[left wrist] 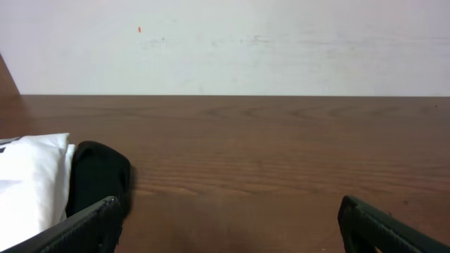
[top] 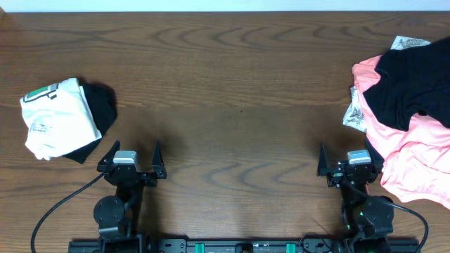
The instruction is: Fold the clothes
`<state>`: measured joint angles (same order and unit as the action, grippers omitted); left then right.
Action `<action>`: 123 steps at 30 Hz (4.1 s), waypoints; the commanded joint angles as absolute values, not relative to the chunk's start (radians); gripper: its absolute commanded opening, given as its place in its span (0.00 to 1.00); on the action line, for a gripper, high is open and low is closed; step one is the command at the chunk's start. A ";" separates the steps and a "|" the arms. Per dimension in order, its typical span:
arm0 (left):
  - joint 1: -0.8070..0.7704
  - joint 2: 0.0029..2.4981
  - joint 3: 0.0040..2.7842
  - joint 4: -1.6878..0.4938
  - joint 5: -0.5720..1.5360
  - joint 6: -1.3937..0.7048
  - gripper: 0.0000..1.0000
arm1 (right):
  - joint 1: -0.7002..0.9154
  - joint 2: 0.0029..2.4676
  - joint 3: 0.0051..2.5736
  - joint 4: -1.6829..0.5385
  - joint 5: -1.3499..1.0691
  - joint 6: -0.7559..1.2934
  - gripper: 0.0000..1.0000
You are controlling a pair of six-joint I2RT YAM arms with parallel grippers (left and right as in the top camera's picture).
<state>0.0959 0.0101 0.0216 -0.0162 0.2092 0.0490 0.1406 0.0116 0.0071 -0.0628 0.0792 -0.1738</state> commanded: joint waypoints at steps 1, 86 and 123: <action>0.092 0.004 0.004 -0.048 0.216 0.052 0.98 | 0.134 0.007 0.006 -0.066 0.086 -0.184 0.99; 0.093 0.043 0.008 -0.049 0.226 -0.115 0.98 | 0.134 0.012 0.012 -0.074 0.052 0.117 0.99; 0.093 0.952 0.933 -0.774 0.329 -0.035 0.98 | -0.023 1.450 1.346 -0.874 0.370 0.066 0.91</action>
